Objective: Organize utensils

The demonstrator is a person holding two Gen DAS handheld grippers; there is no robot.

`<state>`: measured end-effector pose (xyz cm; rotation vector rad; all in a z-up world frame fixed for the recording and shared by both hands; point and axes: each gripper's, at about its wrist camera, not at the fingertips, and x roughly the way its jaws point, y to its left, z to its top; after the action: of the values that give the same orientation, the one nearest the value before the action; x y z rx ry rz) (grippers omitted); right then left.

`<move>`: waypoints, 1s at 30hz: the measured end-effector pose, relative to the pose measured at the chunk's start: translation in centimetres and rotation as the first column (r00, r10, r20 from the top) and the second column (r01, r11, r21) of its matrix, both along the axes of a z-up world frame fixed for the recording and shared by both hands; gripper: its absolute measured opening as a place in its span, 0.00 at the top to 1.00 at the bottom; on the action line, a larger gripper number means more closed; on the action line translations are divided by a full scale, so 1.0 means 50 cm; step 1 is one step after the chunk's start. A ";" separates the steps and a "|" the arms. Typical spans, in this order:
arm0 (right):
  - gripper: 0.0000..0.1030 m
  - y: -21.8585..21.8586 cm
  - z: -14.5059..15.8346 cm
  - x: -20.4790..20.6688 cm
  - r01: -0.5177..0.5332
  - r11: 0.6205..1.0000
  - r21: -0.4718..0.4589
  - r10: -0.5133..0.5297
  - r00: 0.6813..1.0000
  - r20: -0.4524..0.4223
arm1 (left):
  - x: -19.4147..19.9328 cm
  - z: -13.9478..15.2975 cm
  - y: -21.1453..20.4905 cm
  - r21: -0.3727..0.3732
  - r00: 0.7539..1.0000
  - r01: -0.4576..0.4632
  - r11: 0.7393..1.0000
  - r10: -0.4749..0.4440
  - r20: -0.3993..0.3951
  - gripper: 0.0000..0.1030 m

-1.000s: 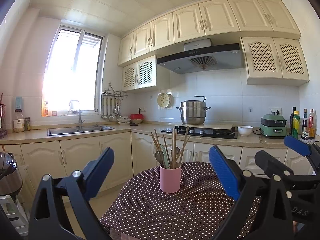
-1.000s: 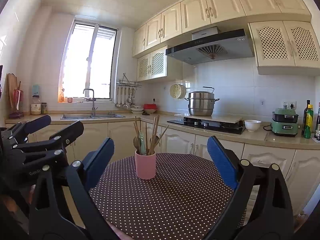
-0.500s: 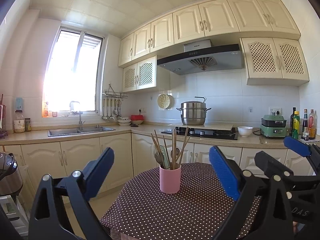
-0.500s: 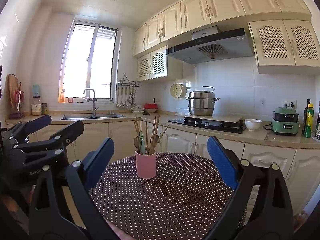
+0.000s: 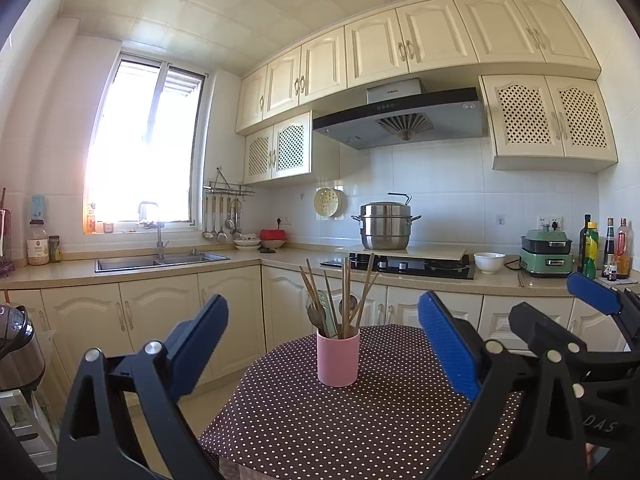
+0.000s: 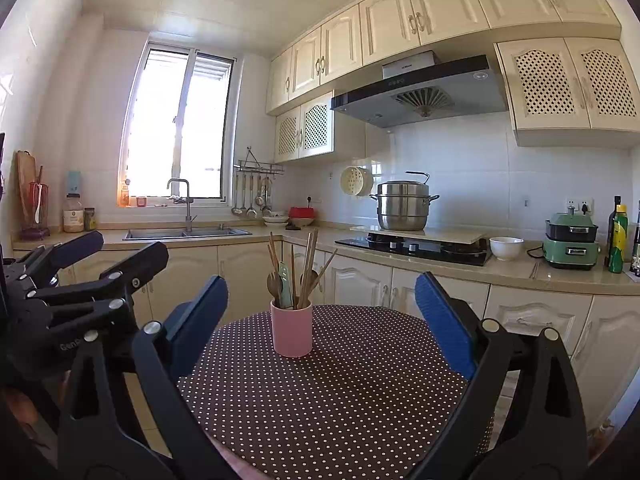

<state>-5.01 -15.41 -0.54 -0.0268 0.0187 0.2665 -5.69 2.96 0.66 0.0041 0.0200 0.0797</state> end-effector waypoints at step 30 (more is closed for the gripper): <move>0.10 -0.005 -0.005 0.009 -0.003 1.000 0.017 0.003 1.000 -0.015 | 0.015 -0.002 0.006 0.006 1.000 0.002 1.000 -0.002 -0.010 0.09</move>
<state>-4.54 -15.67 -0.80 -0.0083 0.0310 0.2702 -4.96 3.25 0.54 0.0108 0.0297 0.0776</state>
